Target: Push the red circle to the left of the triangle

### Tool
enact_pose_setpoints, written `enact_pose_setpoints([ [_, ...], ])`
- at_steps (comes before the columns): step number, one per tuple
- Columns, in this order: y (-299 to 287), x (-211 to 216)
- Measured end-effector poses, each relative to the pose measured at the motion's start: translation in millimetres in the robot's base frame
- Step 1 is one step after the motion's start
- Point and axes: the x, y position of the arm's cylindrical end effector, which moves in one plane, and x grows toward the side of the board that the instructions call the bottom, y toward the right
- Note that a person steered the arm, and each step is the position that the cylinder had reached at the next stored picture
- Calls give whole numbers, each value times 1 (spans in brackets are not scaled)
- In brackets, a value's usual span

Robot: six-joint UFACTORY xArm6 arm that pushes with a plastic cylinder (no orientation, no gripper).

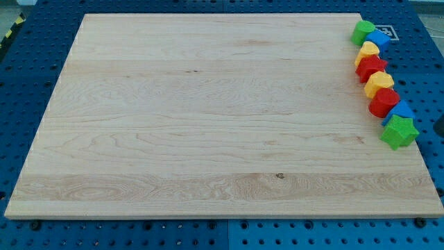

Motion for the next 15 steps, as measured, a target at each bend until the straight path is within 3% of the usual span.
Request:
enact_pose_setpoints([
  [1, 0, -52],
  [4, -91, -72],
  [7, -94, -53],
  [10, -111, -7],
  [12, -194, -6],
  [15, -160, 47],
])
